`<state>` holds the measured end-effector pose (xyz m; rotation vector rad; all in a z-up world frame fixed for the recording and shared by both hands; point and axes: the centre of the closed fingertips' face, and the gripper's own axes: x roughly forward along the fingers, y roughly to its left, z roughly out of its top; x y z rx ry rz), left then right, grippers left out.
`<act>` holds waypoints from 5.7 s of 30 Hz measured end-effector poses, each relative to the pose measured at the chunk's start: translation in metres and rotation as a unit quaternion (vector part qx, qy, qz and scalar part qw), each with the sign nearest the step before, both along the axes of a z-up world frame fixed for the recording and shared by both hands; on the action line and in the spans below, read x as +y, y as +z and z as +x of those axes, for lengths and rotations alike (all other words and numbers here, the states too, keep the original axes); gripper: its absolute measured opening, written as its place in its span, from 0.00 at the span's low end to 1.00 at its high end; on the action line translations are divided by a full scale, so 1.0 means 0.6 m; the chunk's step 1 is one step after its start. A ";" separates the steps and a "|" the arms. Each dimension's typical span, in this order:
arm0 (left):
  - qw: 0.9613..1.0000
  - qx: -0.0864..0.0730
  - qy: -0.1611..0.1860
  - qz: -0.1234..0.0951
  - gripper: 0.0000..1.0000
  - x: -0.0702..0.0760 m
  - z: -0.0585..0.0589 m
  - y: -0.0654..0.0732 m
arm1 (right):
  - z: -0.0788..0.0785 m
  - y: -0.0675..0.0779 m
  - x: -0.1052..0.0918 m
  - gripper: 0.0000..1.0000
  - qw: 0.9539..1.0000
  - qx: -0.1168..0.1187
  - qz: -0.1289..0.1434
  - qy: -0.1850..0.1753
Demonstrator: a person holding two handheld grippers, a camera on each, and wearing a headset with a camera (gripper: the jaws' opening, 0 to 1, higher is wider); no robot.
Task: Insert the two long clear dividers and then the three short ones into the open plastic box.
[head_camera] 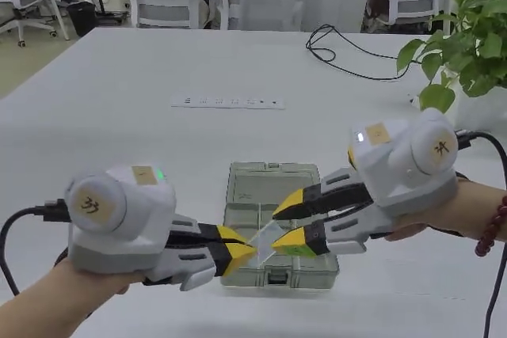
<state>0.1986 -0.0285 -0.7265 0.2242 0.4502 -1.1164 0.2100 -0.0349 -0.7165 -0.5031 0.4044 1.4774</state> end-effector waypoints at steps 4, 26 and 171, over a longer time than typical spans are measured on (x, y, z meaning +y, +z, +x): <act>1.000 -0.005 -0.021 0.006 0.00 -0.004 -0.008 -0.001 | -0.014 -0.003 -0.003 0.21 1.000 0.016 -0.002 0.019; 0.995 -0.040 -0.095 0.002 0.00 -0.024 -0.034 0.017 | -0.050 -0.010 -0.014 0.07 0.996 0.060 0.005 0.063; 0.989 -0.013 0.133 -0.057 0.89 0.044 0.023 0.002 | 0.102 -0.148 0.069 0.02 0.978 -0.020 -0.205 0.021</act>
